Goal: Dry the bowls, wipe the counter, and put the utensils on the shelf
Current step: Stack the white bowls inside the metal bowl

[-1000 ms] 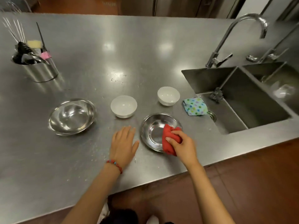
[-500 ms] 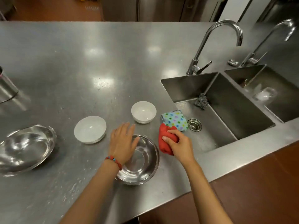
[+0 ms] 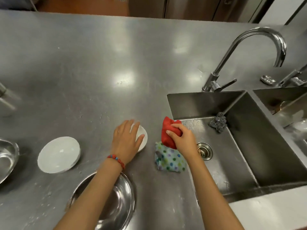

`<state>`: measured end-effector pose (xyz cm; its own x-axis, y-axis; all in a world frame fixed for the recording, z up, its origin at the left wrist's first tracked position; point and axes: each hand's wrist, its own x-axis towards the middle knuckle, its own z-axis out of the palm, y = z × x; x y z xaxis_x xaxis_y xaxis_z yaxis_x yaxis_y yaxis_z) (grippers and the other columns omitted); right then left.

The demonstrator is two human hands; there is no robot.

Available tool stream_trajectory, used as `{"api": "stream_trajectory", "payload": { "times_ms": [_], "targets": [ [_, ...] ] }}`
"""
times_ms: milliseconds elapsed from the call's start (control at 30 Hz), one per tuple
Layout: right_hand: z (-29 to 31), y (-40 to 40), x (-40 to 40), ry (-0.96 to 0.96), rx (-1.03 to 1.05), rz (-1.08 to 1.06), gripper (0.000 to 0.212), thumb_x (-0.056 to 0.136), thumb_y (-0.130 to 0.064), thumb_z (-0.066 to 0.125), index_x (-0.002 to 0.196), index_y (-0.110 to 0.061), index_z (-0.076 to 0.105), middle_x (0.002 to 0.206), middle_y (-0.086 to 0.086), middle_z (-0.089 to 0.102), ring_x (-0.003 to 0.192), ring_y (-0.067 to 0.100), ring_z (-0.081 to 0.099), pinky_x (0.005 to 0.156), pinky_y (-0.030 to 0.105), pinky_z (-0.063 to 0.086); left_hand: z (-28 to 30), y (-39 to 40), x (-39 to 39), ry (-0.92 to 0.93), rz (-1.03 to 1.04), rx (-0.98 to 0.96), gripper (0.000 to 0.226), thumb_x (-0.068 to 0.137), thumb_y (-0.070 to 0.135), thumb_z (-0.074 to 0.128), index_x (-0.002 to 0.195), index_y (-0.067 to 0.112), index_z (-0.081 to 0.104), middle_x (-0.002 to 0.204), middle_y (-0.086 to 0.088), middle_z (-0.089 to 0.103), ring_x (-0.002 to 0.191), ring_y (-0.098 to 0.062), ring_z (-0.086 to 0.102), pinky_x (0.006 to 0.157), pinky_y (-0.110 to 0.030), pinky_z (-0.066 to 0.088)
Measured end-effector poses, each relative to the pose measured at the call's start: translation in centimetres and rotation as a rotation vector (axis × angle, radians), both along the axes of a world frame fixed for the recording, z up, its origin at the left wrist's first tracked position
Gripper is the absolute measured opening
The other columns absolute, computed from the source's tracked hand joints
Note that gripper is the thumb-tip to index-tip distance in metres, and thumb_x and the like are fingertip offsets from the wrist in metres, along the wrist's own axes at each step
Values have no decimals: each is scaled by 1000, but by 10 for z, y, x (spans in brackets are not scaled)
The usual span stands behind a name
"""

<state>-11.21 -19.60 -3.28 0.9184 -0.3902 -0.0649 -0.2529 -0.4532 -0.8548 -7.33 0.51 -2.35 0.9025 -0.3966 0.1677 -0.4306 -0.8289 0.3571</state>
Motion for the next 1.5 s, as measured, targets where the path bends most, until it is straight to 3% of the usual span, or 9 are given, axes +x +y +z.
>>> {"api": "stream_trajectory", "payload": {
  "times_ms": [133, 433, 700, 867, 1000, 1100, 1233, 1367, 1500],
  "targets": [
    [-14, -26, 50, 1, 12, 37, 23, 78, -27, 70, 100, -25, 66, 95, -8, 60, 87, 9, 52, 73, 15, 34, -7, -26, 22, 1, 42, 11, 42, 81, 18, 67, 117, -1, 56, 122, -26, 56, 115, -42, 51, 90, -54, 42],
    [-47, -35, 125, 68, 26, 85, 28, 81, -23, 67, 108, -22, 64, 118, 6, 64, 107, 24, 56, 87, 26, 40, -23, -44, 47, 13, 108, 45, 43, 81, 23, 58, 117, -2, 56, 122, -26, 57, 116, -43, 51, 94, -55, 40],
    [-55, -36, 123, 163, -199, 204, 46, 90, -31, 55, 134, -22, 44, 132, 15, 46, 119, 30, 45, 98, 38, 38, -34, -38, 42, 45, 138, 83, 45, 89, 27, 55, 127, 3, 49, 134, -22, 49, 127, -38, 42, 103, -50, 33],
    [-38, -23, 88, 15, -344, 201, 42, 90, -31, 54, 129, -18, 49, 135, 10, 44, 121, 25, 40, 97, 39, 39, -27, -28, 27, 39, 154, 58, 45, 88, 23, 57, 127, 3, 49, 135, -23, 48, 127, -39, 40, 103, -51, 31],
    [-29, 6, 51, 15, -144, 191, 35, 90, -29, 55, 123, -15, 55, 121, 7, 56, 103, 18, 53, 84, 27, 41, -21, -6, 9, 66, 222, 1, 43, 90, 25, 53, 129, 6, 48, 137, -19, 45, 129, -36, 37, 105, -47, 27],
    [-32, 33, 26, 115, -17, 161, 39, 91, -31, 54, 123, -10, 55, 118, 10, 60, 106, 25, 57, 90, 32, 44, -19, 22, -5, 106, 282, -61, 43, 92, 31, 48, 127, 6, 49, 134, -18, 48, 126, -34, 40, 104, -44, 30],
    [-40, 66, 3, 179, 80, 88, 37, 89, -34, 54, 113, -6, 58, 97, 8, 66, 86, 24, 59, 75, 26, 41, -21, 63, -20, 152, 367, -169, 42, 91, 23, 53, 127, 1, 49, 133, -21, 49, 124, -36, 42, 105, -44, 31],
    [-39, 95, 0, 235, 356, 34, 23, 93, -23, 51, 107, -8, 60, 84, 2, 60, 89, 39, 64, 80, 54, 53, -25, 97, -32, 189, 448, -315, 38, 90, 16, 54, 125, 0, 51, 129, -21, 53, 121, -35, 44, 104, -39, 30],
    [-37, 109, 2, 215, 728, -148, 23, 93, -9, 49, 115, -9, 57, 92, 8, 63, 77, 35, 64, 56, 31, 59, -28, 122, -42, 155, 447, -416, 31, 90, 14, 54, 120, 3, 55, 120, -18, 58, 112, -33, 51, 97, -32, 33]
  ]
}}
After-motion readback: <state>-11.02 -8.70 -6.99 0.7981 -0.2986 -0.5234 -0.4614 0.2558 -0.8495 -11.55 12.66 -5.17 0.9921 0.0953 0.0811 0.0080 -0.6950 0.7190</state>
